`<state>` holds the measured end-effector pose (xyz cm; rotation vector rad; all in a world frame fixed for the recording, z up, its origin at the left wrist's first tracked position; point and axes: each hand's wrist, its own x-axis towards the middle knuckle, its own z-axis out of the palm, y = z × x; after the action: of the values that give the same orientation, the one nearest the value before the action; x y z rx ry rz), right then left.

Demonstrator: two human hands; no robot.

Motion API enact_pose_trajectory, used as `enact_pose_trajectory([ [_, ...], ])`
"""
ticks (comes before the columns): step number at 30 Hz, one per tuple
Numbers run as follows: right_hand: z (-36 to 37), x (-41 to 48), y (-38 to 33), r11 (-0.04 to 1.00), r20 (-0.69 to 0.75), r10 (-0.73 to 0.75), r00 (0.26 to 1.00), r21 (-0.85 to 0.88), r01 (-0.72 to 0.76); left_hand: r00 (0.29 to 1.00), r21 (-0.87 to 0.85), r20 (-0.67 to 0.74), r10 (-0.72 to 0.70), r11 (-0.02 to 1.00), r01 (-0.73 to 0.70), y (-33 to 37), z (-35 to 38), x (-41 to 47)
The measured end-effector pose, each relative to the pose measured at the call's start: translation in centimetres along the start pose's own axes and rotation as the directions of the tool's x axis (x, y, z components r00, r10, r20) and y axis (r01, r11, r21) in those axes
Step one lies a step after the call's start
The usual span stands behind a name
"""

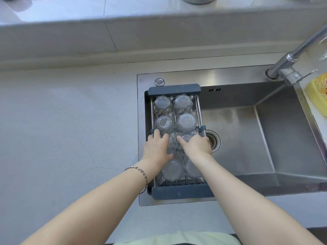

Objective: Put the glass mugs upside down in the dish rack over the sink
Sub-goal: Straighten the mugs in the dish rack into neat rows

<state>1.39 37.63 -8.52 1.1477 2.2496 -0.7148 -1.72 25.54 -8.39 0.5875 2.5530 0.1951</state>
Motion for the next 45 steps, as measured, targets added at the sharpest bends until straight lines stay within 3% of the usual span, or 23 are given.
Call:
enact_pose_trajectory([
  [7,0.0,-0.8,3.2,0.988,-0.003,-0.147,0.989,0.040,0.147,0.995,-0.021,-0.054,0.081,0.996,-0.082,-1.2,0.6,-0.2],
  [12,0.1,-0.9,3.2,0.984,-0.039,-0.133,0.990,0.113,0.136,0.998,-0.087,-0.051,0.044,0.995,-0.048,-1.3,1.1,-0.3],
  [16,-0.7,-0.5,3.9,0.973,0.054,-0.133,0.990,0.196,0.120,0.994,-0.012,-0.094,0.048,0.999,-0.050,-0.8,1.2,-1.1],
  [19,-0.9,-1.7,5.5,0.960,0.067,-0.150,0.986,0.248,0.129,0.969,-0.006,-0.186,0.165,0.986,-0.169,-0.9,1.6,-3.1],
  [24,1.5,-3.8,7.4,0.971,0.035,-0.239,0.970,0.015,0.239,0.902,0.163,-0.031,0.430,0.893,-0.420,-1.0,3.3,-5.4],
  [27,2.7,-3.8,7.3,0.945,0.010,-0.298,0.954,-0.139,0.297,0.905,0.242,0.122,0.407,0.872,-0.425,0.3,3.1,-5.1],
  [30,2.3,-3.3,7.5,0.948,-0.019,-0.294,0.956,-0.133,0.289,0.890,0.352,0.282,0.358,0.825,-0.443,0.9,2.5,-4.1],
  [37,1.9,-3.0,7.8,0.943,-0.026,-0.321,0.947,-0.095,0.318,0.899,0.368,0.271,0.345,0.826,-0.428,0.9,1.2,-3.9],
  [45,1.1,-2.4,7.7,0.942,0.049,-0.323,0.945,-0.077,0.326,0.901,0.234,0.272,0.337,0.885,-0.402,-0.2,0.4,-3.6],
])
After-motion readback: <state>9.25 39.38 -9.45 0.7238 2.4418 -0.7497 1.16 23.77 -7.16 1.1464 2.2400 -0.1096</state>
